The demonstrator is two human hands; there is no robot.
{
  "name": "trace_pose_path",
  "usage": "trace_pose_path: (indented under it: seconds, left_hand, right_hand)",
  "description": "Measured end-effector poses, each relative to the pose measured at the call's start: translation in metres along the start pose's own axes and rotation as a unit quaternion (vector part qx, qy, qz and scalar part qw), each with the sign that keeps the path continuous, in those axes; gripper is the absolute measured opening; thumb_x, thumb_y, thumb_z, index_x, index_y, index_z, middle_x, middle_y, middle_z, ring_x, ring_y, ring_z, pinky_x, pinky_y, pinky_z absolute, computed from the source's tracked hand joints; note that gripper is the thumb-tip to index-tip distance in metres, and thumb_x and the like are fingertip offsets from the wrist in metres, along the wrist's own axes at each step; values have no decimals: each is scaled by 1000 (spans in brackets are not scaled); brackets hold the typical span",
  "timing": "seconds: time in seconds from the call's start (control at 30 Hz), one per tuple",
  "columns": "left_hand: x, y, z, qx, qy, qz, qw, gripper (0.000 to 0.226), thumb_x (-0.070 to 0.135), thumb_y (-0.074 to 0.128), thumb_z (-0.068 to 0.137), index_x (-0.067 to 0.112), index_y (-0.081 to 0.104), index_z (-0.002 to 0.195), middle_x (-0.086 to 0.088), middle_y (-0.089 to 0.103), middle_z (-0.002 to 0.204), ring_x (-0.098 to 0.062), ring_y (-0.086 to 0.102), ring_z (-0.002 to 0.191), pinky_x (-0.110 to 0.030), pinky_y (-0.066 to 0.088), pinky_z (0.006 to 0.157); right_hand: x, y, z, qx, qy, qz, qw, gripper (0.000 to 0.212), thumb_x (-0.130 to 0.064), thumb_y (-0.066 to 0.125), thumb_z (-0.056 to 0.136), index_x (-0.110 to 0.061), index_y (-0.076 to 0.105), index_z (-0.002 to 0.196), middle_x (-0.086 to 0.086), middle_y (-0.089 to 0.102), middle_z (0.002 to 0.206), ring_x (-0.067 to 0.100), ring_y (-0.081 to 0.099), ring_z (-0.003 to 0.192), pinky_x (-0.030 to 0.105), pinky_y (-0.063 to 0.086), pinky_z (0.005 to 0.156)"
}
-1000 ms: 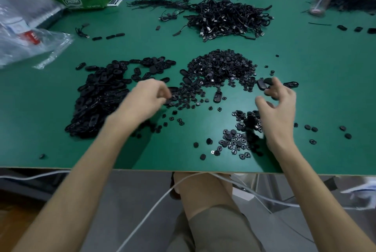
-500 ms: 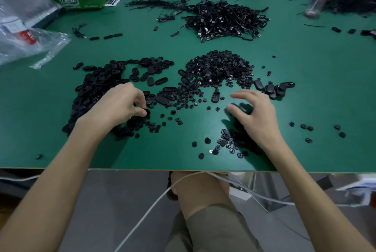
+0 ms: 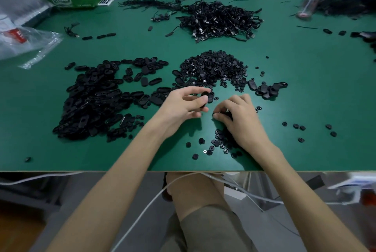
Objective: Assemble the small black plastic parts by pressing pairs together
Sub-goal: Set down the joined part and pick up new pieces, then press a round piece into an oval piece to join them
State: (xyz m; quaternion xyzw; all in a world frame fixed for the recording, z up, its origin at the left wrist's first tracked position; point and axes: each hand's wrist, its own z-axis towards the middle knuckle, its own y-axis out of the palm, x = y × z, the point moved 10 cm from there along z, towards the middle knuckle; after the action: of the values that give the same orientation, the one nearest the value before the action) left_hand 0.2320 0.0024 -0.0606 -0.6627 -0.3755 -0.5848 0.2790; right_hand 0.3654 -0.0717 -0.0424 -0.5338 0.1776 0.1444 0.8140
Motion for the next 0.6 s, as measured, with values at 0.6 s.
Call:
trace_pose_path:
  seconds: [0.6]
  left_hand:
    - [71,-145,-40,320,170,395,844,12,11,72,96,19,75,105,3,74,98,-1,68,86,-7,50,79]
  right_hand:
    - [-7,-5,-4,16,-16,-31,999,12,-14,65,101,-8,73,107,6,67,101,29,49,104,39,44,89]
